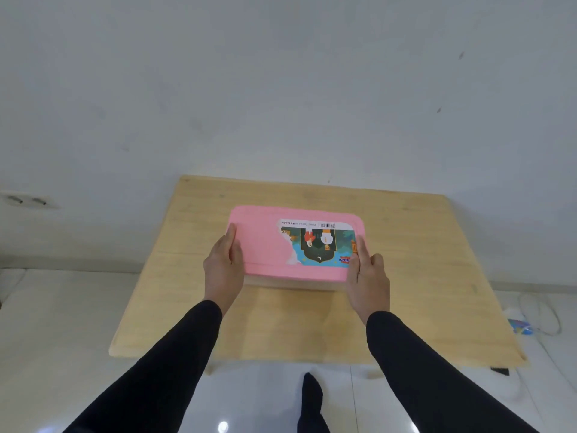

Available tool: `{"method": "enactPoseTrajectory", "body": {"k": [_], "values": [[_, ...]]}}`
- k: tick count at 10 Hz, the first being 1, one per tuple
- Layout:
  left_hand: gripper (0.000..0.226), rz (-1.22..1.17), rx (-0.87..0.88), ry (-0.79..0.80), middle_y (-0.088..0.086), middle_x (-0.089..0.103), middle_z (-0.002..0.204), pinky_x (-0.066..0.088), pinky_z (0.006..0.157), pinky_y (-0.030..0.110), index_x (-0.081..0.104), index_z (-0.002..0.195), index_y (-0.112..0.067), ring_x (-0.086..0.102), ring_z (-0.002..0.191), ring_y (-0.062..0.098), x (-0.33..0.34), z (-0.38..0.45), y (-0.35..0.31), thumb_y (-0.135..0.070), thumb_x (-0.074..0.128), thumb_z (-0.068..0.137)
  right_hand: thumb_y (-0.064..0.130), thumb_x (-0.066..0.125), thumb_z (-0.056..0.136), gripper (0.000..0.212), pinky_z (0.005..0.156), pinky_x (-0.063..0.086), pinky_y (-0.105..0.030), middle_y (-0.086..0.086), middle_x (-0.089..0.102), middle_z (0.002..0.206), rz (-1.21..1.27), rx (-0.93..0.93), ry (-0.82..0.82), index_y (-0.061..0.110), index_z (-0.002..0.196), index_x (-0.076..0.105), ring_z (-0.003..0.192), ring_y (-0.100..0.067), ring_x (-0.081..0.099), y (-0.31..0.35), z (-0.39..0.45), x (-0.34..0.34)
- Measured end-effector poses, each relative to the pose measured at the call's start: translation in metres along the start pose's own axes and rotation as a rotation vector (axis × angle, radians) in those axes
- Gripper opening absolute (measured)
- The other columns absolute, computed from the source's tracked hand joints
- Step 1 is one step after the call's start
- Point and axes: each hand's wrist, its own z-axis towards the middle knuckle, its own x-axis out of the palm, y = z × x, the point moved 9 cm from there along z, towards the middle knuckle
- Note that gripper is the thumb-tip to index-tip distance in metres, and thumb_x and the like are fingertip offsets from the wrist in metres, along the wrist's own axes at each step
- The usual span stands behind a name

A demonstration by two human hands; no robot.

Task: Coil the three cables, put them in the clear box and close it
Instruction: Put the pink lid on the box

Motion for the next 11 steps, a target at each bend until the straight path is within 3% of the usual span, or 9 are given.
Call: {"method": "enactPoseTrajectory", "body": {"k": [1, 5, 9, 10, 11], "values": [[0.040, 0.008, 0.002, -0.021, -0.011, 0.048, 0.113, 0.031, 0.088, 0.018, 0.039, 0.139, -0.022, 0.045, 0.103, 0.007, 0.023, 0.032, -0.011, -0.021, 0.034, 0.099, 0.021, 0.033, 0.098, 0.046, 0.070, 0.046, -0.038, -0.012, 0.041, 0.092, -0.008, -0.021, 0.008, 0.027, 0.143, 0.027, 0.072, -0.038, 0.052, -0.002, 0.047, 0.002], [0.040, 0.013, -0.058, -0.082, 0.003, 0.050, 0.135, 0.031, 0.095, 0.020, 0.040, 0.139, -0.019, 0.042, 0.111, 0.003, 0.099, 0.128, -0.018, -0.020, 0.036, 0.099, 0.020, 0.037, 0.097, 0.045, 0.062, 0.043, -0.033, -0.009, 0.040, 0.089, -0.018, -0.081, 0.062, 0.023, 0.142, 0.030, 0.064, -0.029, 0.046, -0.022, 0.183, 0.036], [0.040, 0.040, -0.030, -0.055, 0.000, 0.048, 0.138, 0.031, 0.103, 0.022, 0.042, 0.137, -0.018, 0.043, 0.122, 0.008, 0.102, 0.157, -0.021, -0.017, 0.038, 0.098, 0.017, 0.038, 0.096, 0.047, 0.061, 0.043, -0.035, -0.012, 0.041, 0.090, -0.002, -0.054, 0.069, 0.019, 0.142, 0.030, 0.068, -0.038, 0.052, -0.018, 0.191, 0.045], [0.041, 0.068, -0.024, 0.028, -0.002, 0.048, 0.131, 0.031, 0.096, 0.020, 0.038, 0.140, -0.020, 0.043, 0.114, 0.006, 0.105, 0.164, -0.022, -0.017, 0.036, 0.098, 0.024, 0.033, 0.097, 0.048, 0.066, 0.045, -0.038, -0.013, 0.043, 0.093, -0.085, -0.034, 0.120, 0.024, 0.144, 0.024, 0.077, -0.036, 0.053, -0.017, 0.195, 0.046], [0.044, 0.126, -0.030, 0.016, 0.010, 0.032, 0.147, 0.023, 0.104, 0.025, 0.030, 0.143, -0.018, 0.032, 0.133, 0.020, 0.096, 0.155, -0.023, -0.023, 0.034, 0.099, 0.039, 0.024, 0.093, 0.050, 0.067, 0.047, -0.037, -0.011, 0.044, 0.091, -0.208, -0.029, 0.019, 0.029, 0.142, 0.029, 0.084, -0.033, 0.047, -0.014, 0.181, 0.027]]}}
